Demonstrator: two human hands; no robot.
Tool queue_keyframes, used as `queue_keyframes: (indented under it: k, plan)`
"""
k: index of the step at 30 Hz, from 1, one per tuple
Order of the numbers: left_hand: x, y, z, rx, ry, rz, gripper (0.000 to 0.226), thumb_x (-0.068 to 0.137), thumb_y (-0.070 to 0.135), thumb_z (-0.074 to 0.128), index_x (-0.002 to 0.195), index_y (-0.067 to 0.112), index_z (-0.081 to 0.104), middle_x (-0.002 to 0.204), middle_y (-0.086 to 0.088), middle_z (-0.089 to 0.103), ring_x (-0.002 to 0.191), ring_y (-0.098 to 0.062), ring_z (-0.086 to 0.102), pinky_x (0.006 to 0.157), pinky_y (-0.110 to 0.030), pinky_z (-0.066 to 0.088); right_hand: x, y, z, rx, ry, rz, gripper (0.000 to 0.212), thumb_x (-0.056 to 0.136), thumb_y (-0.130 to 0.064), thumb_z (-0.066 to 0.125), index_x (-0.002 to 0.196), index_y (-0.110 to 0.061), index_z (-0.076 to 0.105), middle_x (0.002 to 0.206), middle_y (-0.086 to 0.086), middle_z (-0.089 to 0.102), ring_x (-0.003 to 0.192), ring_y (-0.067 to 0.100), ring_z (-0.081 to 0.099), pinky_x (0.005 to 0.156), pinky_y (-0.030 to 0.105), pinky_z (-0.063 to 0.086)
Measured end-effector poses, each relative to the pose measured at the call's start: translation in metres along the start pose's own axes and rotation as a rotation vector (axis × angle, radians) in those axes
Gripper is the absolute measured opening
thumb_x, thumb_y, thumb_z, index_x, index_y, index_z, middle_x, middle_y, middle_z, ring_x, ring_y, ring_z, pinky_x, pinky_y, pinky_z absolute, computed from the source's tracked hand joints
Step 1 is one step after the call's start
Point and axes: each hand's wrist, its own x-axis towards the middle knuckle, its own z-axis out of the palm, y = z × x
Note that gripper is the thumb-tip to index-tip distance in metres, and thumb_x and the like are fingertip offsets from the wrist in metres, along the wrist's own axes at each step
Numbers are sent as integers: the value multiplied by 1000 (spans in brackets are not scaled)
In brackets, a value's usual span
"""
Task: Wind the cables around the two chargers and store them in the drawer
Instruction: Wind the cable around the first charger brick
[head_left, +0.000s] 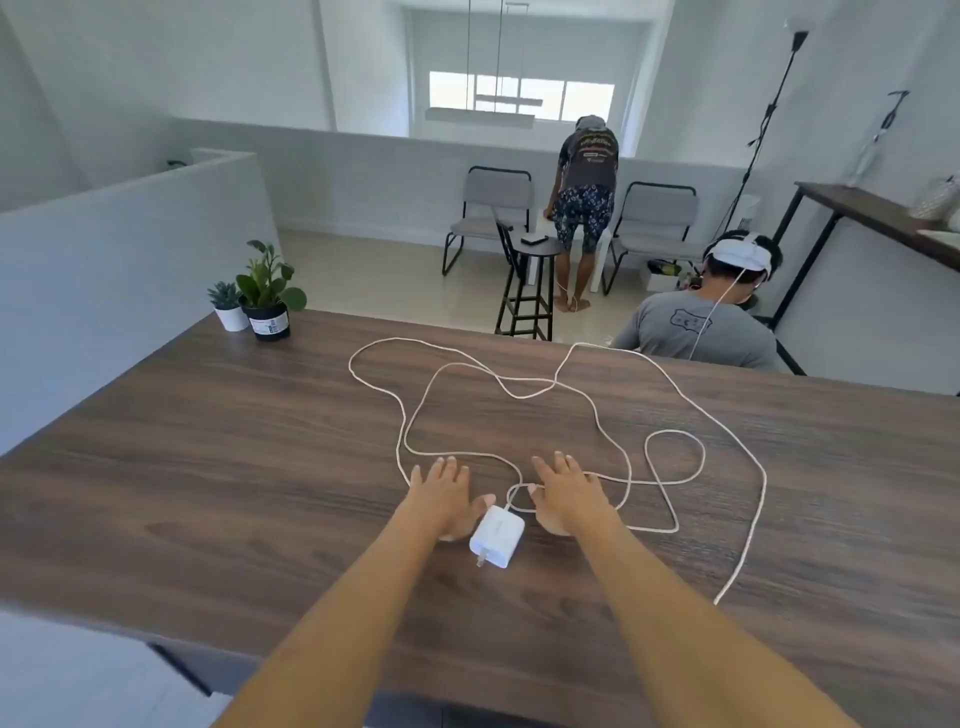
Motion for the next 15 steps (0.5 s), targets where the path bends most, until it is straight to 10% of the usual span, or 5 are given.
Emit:
queue_keyframes:
  k: [15]
  plan:
    - [-32, 28, 50, 29, 225, 77, 83, 89, 67, 31, 146, 8, 21, 157, -4, 22, 147, -15, 3, 114, -47, -13, 0, 22, 34, 46, 249, -261, 41, 100, -24, 38, 140, -32, 42, 156, 10, 23, 146, 21, 13, 114, 34, 18]
